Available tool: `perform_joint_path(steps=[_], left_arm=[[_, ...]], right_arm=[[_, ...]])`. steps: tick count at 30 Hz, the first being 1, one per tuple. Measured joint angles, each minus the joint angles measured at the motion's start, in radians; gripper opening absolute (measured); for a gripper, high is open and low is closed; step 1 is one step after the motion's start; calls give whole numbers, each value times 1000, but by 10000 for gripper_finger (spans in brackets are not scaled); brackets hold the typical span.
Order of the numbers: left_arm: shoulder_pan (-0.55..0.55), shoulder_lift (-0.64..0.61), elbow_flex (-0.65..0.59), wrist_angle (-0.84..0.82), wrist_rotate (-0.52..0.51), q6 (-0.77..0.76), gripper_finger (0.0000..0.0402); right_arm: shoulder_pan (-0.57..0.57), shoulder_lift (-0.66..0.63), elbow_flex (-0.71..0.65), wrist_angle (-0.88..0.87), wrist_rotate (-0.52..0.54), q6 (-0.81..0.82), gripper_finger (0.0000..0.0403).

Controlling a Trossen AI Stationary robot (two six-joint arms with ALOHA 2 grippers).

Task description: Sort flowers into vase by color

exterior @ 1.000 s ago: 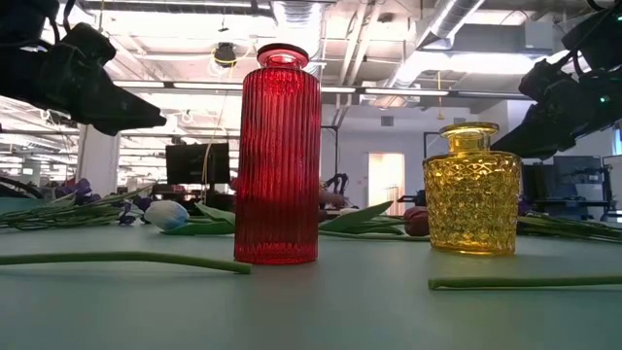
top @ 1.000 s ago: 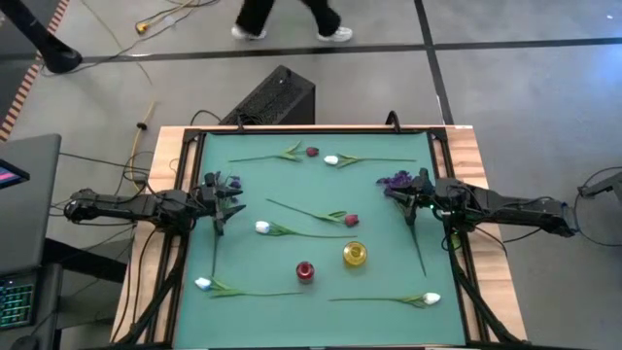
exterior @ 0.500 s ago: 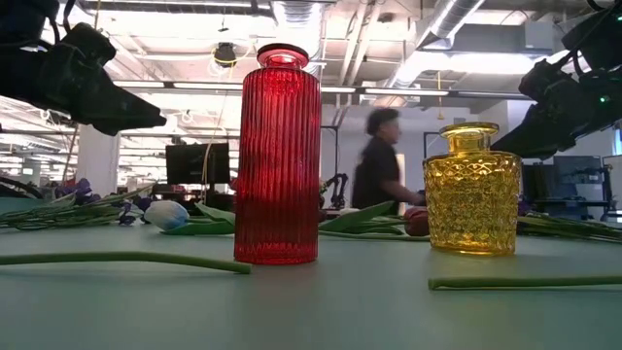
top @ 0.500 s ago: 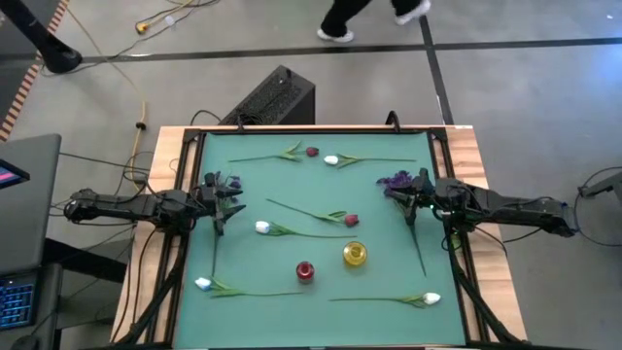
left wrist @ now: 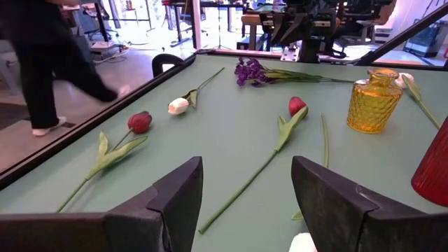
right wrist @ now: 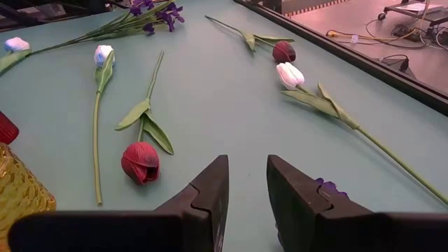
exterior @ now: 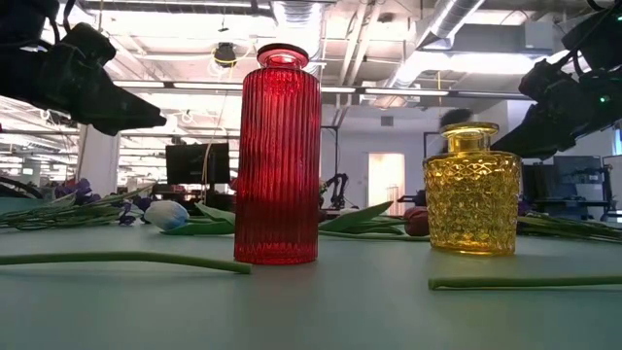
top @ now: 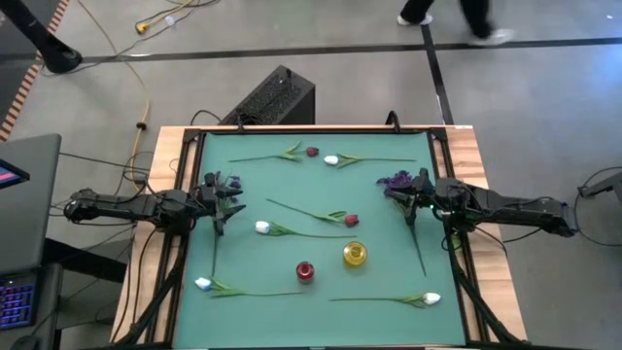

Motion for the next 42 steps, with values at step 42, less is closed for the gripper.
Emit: perform_joint_path(steps=[42], left_arm=[[0, 218, 78, 599, -32, 112, 208]], right_arm=[[3, 438, 520, -500, -214, 623, 125]])
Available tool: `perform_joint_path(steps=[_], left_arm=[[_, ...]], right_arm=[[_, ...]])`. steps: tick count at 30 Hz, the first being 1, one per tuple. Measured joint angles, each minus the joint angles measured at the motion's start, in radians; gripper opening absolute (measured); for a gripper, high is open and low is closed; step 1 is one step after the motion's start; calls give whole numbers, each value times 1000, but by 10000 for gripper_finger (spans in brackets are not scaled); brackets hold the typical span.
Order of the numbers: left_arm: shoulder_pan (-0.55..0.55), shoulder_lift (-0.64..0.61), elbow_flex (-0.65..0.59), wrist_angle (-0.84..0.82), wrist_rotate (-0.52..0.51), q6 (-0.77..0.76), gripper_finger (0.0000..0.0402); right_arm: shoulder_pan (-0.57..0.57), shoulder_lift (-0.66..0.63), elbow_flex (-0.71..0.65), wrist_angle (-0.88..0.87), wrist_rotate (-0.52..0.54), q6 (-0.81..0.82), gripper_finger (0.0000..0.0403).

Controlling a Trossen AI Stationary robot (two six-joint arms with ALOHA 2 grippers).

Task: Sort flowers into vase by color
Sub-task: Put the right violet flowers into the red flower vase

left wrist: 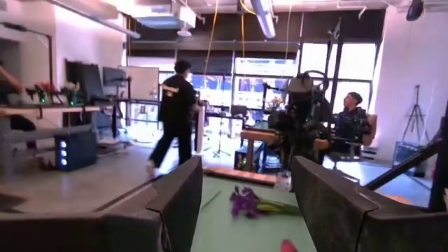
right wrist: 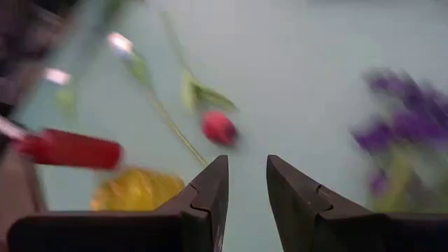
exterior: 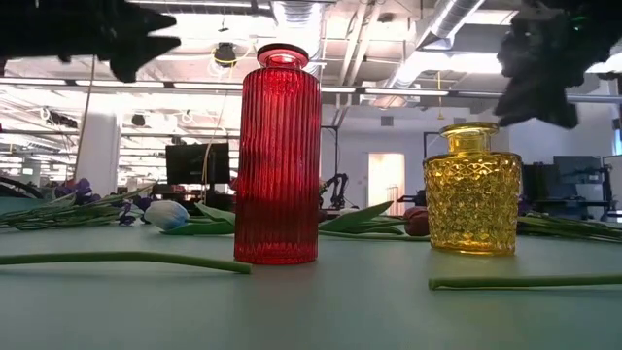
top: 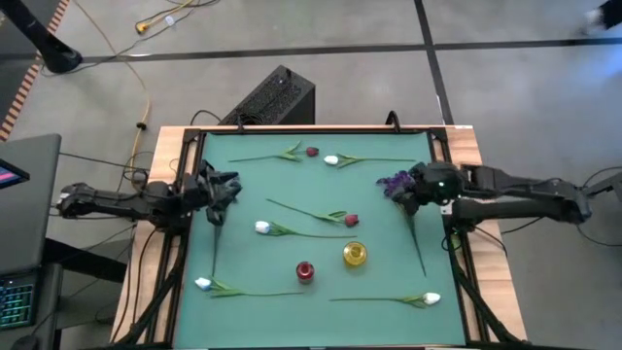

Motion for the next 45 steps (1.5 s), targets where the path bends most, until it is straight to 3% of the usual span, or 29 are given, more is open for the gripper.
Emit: perform_joint_path(steps=[6, 13, 20, 29, 35, 41, 45], left_arm=[[0, 133, 168, -115, -77, 15, 208], [0, 248, 219, -185, -66, 31, 208], [0, 295, 219, -182, -76, 82, 208], [0, 294, 219, -197, -67, 85, 208], [0, 294, 219, -247, -66, 52, 208], [0, 294, 219, -284, -66, 13, 208], [0, 294, 219, -285, -66, 4, 208]], right_arm=[[0, 219, 199, -358, -9, 130, 125], [85, 378, 181, -396, -55, 211, 129], [143, 520, 158, -406, -9, 326, 179], [98, 645, 93, -388, -1, 310, 257], [66, 656, -5, -215, 1, 306, 260], [48, 653, -84, -165, -3, 329, 259], [57, 649, -85, -142, -2, 319, 227]])
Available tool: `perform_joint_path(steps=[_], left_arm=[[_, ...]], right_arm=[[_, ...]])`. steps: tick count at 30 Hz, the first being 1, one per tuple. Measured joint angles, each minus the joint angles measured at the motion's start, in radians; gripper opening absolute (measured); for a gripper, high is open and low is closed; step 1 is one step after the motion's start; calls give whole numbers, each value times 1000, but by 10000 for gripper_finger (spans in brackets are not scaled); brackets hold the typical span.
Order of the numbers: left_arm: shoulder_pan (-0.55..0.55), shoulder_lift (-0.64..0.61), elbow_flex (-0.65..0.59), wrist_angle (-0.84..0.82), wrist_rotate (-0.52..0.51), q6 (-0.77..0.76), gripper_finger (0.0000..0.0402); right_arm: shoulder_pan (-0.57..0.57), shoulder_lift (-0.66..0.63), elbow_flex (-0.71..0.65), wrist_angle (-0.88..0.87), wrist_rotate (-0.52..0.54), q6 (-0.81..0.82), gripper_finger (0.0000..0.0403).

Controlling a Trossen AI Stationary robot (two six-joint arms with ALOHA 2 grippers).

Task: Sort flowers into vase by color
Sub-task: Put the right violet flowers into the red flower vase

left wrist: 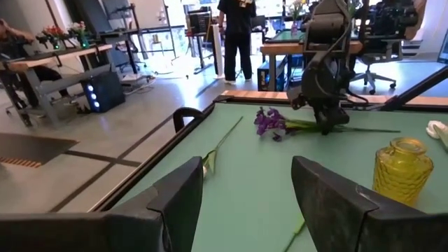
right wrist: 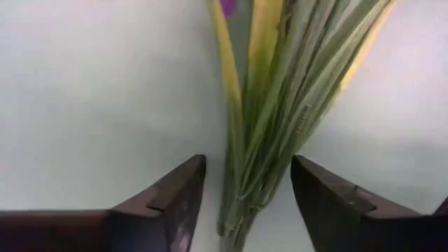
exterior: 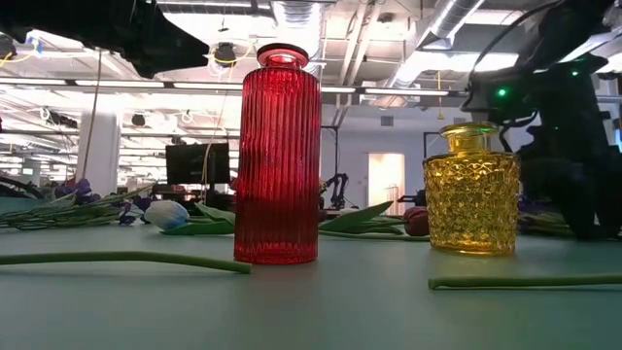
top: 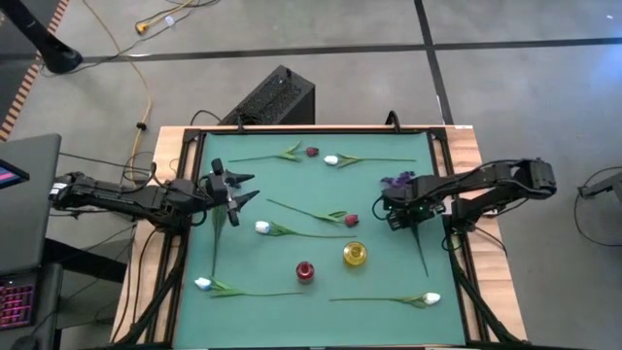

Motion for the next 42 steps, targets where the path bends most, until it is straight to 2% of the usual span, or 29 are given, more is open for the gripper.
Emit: perform_joint_path(steps=[3, 8, 9, 13, 17, 22, 26, 30, 35, 38, 42], left_arm=[[0, 0, 0, 0, -1, 0, 208], [0, 0, 0, 0, -1, 0, 208], [0, 0, 0, 0, -1, 0, 208], [0, 0, 0, 0, -2, 0, 208], [0, 4, 0, 0, -2, 0, 208], [0, 22, -1, 0, -4, 2, 208], [0, 26, -1, 0, -4, 17, 208], [0, 26, -1, 0, -4, 17, 208], [0, 26, -1, -8, -3, -2, 208], [0, 26, -1, -44, -3, -20, 208], [0, 26, -1, -75, -3, -18, 208]], right_arm=[[2, -1, 15, 11, 0, -5, 166], [1, -2, 87, 31, 39, -54, 35], [3, -2, 101, 31, 54, -62, 24], [9, -2, 183, 4, 60, -88, 33], [25, -2, 329, -78, 94, -141, 32], [83, -2, 559, -126, 250, -229, 23], [175, -3, 703, -79, 410, -320, 26], [312, -3, 751, 117, 576, -462, 30], [470, 7, 707, 527, 726, -741, 27], [533, 27, 659, 813, 742, -906, 29], [582, 70, 580, 1194, 661, -1059, 27]])
